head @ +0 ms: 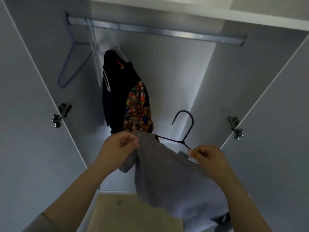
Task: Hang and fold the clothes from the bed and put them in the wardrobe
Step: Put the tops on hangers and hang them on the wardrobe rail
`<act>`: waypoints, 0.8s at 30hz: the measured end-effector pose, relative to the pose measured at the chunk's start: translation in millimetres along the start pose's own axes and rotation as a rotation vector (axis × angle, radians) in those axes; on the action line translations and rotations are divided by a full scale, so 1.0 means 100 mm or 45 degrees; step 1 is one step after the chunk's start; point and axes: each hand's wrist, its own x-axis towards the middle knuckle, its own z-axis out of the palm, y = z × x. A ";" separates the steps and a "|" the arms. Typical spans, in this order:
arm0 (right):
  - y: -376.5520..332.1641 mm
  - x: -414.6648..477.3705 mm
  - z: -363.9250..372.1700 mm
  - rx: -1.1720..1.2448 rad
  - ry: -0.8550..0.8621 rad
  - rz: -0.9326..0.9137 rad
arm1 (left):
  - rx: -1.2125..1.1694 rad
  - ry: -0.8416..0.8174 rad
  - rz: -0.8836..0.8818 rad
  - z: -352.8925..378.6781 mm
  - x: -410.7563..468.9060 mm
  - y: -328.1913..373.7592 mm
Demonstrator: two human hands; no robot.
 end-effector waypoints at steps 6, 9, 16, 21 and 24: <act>0.32 0.12 -0.17 0.009 0.184 0.183 | -0.008 -0.116 0.038 0.33 0.40 0.08; 0.48 0.34 -0.24 -0.067 0.222 0.244 | 0.058 -0.146 0.063 0.53 0.64 0.14; 0.61 1.00 -0.23 -0.078 0.146 0.290 | 0.256 -0.045 0.110 0.81 1.15 0.19; 0.58 1.39 -0.15 -0.016 0.099 0.290 | 0.368 0.078 0.193 0.80 1.44 0.18; 0.51 1.53 -0.09 0.041 0.094 0.267 | 0.535 0.215 0.292 0.71 1.66 0.21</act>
